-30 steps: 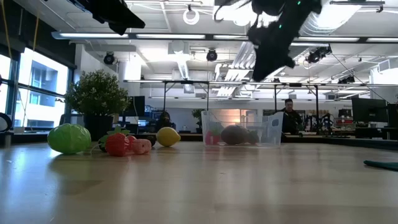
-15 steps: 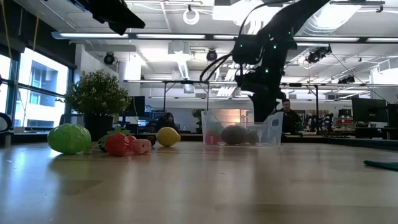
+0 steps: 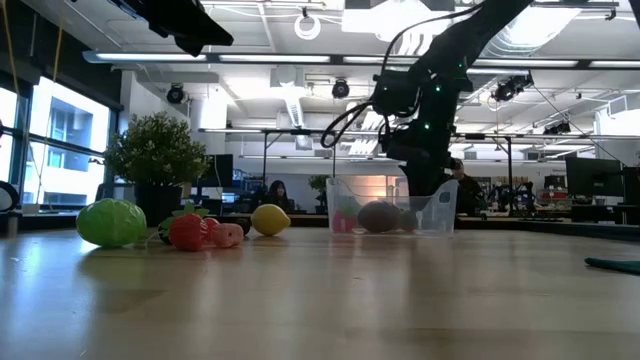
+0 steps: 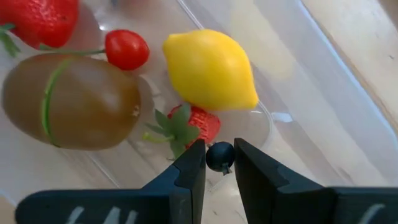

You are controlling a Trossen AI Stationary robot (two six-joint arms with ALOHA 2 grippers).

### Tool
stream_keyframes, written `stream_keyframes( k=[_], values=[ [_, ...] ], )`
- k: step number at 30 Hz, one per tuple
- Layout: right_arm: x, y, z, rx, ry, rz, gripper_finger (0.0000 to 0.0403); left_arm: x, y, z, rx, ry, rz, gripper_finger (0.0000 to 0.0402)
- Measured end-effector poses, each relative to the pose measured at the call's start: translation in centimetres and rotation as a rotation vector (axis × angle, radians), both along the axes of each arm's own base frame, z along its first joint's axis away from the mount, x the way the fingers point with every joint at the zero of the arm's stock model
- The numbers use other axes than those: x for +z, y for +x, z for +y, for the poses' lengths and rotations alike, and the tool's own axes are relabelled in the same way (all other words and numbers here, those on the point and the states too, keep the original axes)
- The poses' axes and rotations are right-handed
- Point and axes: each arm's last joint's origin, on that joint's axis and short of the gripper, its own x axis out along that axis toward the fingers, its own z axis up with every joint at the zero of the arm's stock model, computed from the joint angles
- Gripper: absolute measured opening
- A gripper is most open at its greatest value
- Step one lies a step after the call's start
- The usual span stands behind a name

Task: Pick and placing Produce into tupperware
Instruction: Put the blueberry into the transparent bin, then put the yellow lemon into the transparent bin

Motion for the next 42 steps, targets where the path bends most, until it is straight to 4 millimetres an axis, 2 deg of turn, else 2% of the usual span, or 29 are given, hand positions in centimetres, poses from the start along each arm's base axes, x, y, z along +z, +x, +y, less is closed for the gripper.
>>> stream_keyframes(
  k=[26, 36, 42],
  values=[
    [-0.02, 0.38, 0.00, 0.044, 0.050, -0.058, 0.0074, -0.01, -0.01, 0.00, 0.000, 0.000, 0.000, 0.0005],
    [0.04, 0.50, -0.09, 0.016, 0.040, -0.071, 0.0147, 0.00, 0.00, 0.00, 0.000, 0.000, 0.000, 0.0005],
    [0.66, 0.88, -0.12, 0.033, 0.048, -0.149, 0.0157, 0.00, 0.00, 0.00, 0.000, 0.000, 0.000, 0.0005]
  ],
)
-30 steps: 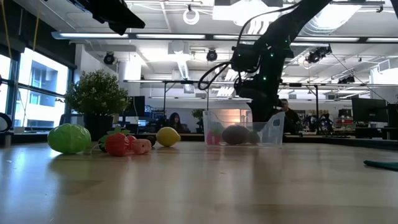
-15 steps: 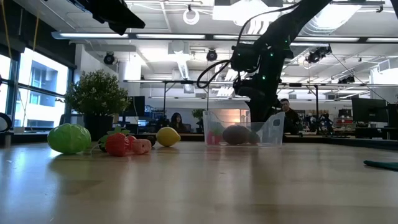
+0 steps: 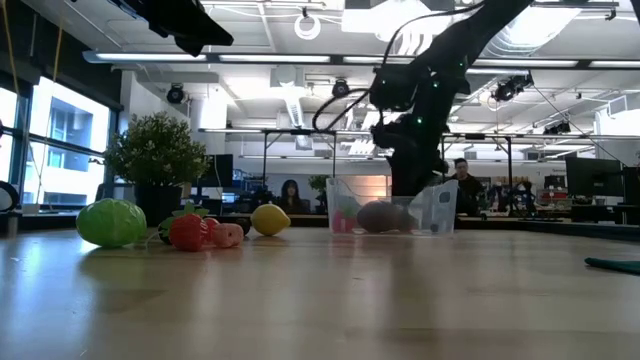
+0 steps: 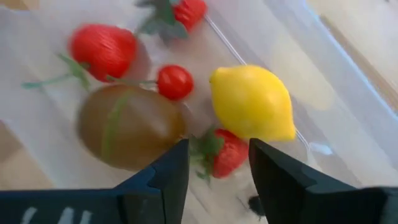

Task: Pick and placing Produce into tupperware
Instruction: Put the yellow lemon into the transparent bin

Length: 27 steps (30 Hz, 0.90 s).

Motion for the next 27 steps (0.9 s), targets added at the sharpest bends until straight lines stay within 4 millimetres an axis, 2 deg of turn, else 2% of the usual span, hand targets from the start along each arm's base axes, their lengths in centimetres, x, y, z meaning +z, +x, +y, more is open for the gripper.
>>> stream_keyframes(
  k=[5, 12, 17, 22, 27],
  values=[
    [2.7, -0.2, 0.2, 0.018, -0.025, -0.128, 0.0147, 0.0, 0.0, 0.0, 0.000, 0.000, 0.000, 0.0005],
    [9.4, -1.5, 1.5, 0.114, -0.112, -0.455, 0.0140, 0.0, 0.0, 0.0, 0.000, 0.000, 0.000, 0.0005],
    [13.3, -1.3, 3.7, 0.281, -0.176, -0.721, 0.0140, 0.0, 0.0, 0.0, 0.000, 0.000, 0.000, 0.0005],
    [14.6, -0.2, 6.0, 0.487, -0.326, -0.826, 0.0142, 0.0, 0.0, 0.0, 0.000, 0.000, 0.000, 0.0005],
    [13.7, 1.4, 6.9, 0.482, -0.483, -0.769, 0.0155, 0.0, 0.0, 0.0, 0.000, 0.000, 0.000, 0.0005]
  ],
)
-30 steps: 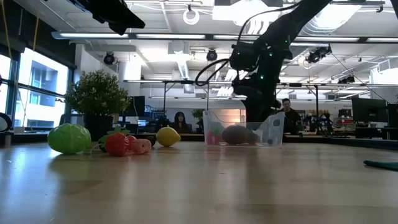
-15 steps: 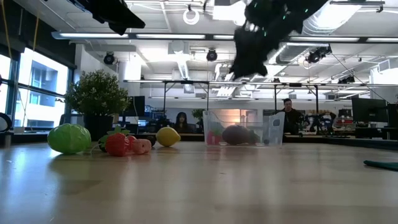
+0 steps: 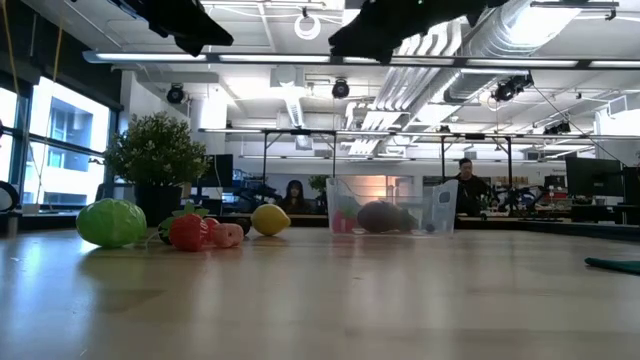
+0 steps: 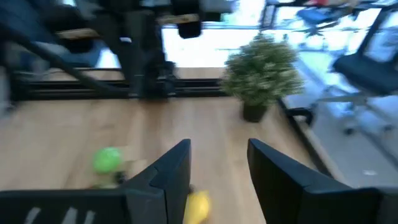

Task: Pick and placing Produce into tupperware
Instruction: Put the yellow lemon into the transparent bin

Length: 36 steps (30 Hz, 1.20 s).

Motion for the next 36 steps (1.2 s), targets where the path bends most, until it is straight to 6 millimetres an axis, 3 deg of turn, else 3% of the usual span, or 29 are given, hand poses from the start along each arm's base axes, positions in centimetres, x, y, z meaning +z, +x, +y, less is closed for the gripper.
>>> stream_keyframes(
  k=[6, 17, 23, 28, 36],
  values=[
    [-1.7, 2.6, -0.7, -0.036, 0.004, 0.059, 0.0178, 0.0, 0.0, 0.0, 0.000, 0.000, 0.000, 0.0005],
    [-4.0, 9.1, -2.3, -0.037, 0.120, 0.492, 0.0188, 0.0, 0.0, 0.0, 0.000, 0.000, 0.000, 0.0005],
    [-6.1, 11.8, -2.6, -0.020, 0.219, 0.600, 0.0188, 0.0, 0.0, 0.0, 0.000, 0.000, 0.000, 0.0005],
    [-8.7, 13.2, -1.9, 0.022, 0.305, 0.636, 0.0188, 0.0, 0.0, 0.0, -0.001, -0.001, 0.001, 0.0005],
    [-11.1, 14.0, -1.6, 0.012, 0.311, 0.672, 0.0188, 0.0, 0.0, 0.0, -0.001, -0.001, 0.001, 0.0005]
  ],
)
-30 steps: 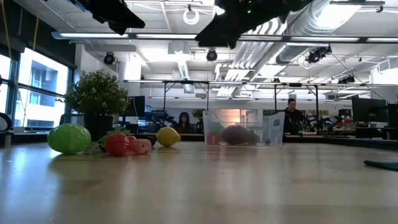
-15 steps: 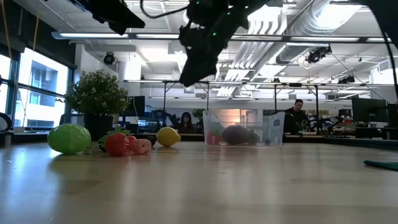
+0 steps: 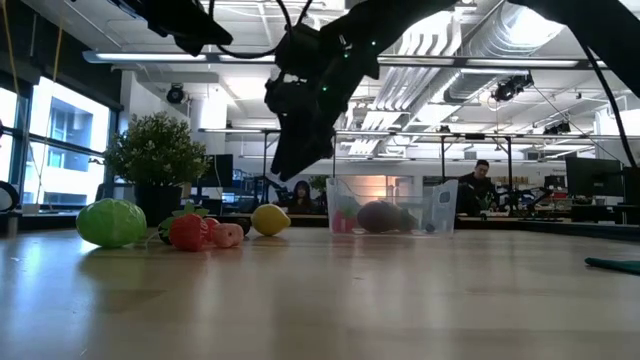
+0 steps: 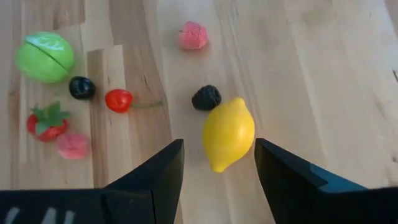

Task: Pick and placing Produce into tupperware
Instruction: Put the yellow lemon into the transparent bin

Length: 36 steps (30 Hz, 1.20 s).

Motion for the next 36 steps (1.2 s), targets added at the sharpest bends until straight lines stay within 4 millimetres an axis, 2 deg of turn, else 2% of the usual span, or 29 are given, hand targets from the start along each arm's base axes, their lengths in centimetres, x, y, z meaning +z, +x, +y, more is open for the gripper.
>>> stream_keyframes(
  k=[6, 16, 32, 36],
  values=[
    [-1.7, 0.6, -0.1, -0.018, 0.009, 0.012, 0.0207, 0.0, 0.0, 0.0, 0.000, 0.000, 0.000, 0.0005],
    [-1.8, 1.0, -0.4, -0.085, -0.012, -0.012, 0.0255, 0.0, 0.0, 0.0, 0.001, 0.001, 0.000, 0.0005],
    [-4.2, 1.6, 0.3, -0.023, -0.048, 0.035, 0.0257, 0.0, 0.0, 0.0, 0.001, 0.001, -0.001, 0.0005],
    [-4.2, 1.7, 0.3, -0.029, -0.060, 0.030, 0.0256, 0.0, 0.0, 0.0, 0.001, 0.001, -0.001, 0.0005]
  ],
)
